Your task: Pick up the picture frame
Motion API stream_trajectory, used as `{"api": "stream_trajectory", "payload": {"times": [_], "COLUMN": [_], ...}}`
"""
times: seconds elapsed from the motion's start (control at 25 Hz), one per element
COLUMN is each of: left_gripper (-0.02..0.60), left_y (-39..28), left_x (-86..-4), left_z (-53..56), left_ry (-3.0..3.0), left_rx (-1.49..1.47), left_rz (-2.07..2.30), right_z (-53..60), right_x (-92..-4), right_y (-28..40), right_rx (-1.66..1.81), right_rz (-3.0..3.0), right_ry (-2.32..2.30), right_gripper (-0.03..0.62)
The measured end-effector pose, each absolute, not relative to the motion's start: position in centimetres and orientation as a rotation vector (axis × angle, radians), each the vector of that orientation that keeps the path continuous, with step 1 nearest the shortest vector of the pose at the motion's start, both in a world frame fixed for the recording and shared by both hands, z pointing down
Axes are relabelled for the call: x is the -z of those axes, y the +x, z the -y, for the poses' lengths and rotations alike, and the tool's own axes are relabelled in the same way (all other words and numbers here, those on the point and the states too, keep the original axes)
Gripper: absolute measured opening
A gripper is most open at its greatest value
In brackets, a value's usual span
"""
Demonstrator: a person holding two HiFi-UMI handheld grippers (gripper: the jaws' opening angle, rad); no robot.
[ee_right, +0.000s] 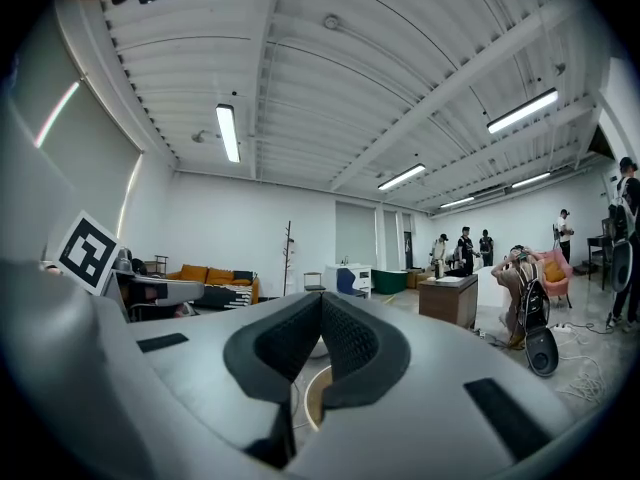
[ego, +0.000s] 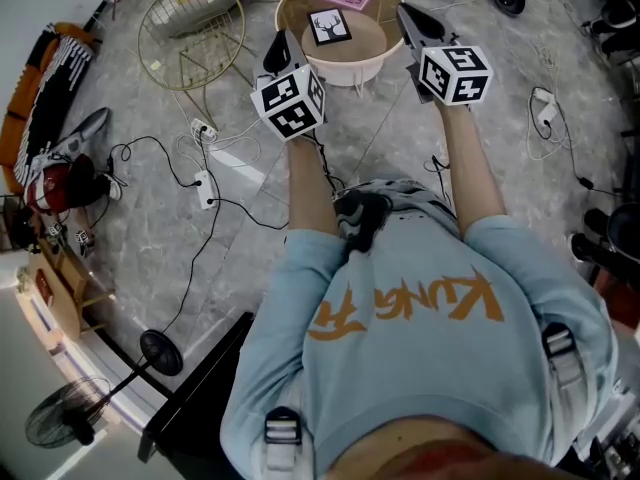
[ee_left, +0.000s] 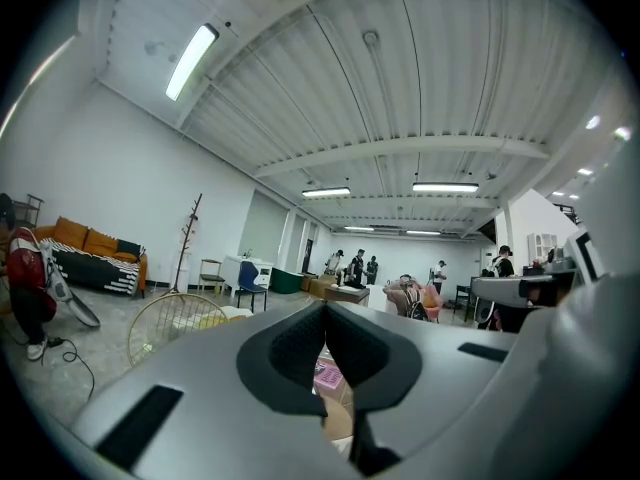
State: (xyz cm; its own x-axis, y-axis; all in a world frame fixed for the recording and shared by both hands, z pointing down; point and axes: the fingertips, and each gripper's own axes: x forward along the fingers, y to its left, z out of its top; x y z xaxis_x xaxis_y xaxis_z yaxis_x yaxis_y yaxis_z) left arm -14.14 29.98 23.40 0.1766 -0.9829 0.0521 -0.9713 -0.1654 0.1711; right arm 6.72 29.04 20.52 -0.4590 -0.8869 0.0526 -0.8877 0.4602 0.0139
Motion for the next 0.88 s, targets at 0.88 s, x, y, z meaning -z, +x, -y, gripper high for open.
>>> {"api": "stream_trajectory", "payload": {"times": [0.88], "left_gripper": [0.020], "left_y": [-18.3], "left_x": [-25.5], "left_z": [-24.1], "left_ry": [2.111], "left_rx": [0.087], "left_rz": [2.004], "right_z": [-21.4], "right_x": [-22.0], "right_y": [3.1], "right_rx": [-0.053], "right_rz": [2.681], "right_ry": [1.474], "right_gripper": [-0.003]}}
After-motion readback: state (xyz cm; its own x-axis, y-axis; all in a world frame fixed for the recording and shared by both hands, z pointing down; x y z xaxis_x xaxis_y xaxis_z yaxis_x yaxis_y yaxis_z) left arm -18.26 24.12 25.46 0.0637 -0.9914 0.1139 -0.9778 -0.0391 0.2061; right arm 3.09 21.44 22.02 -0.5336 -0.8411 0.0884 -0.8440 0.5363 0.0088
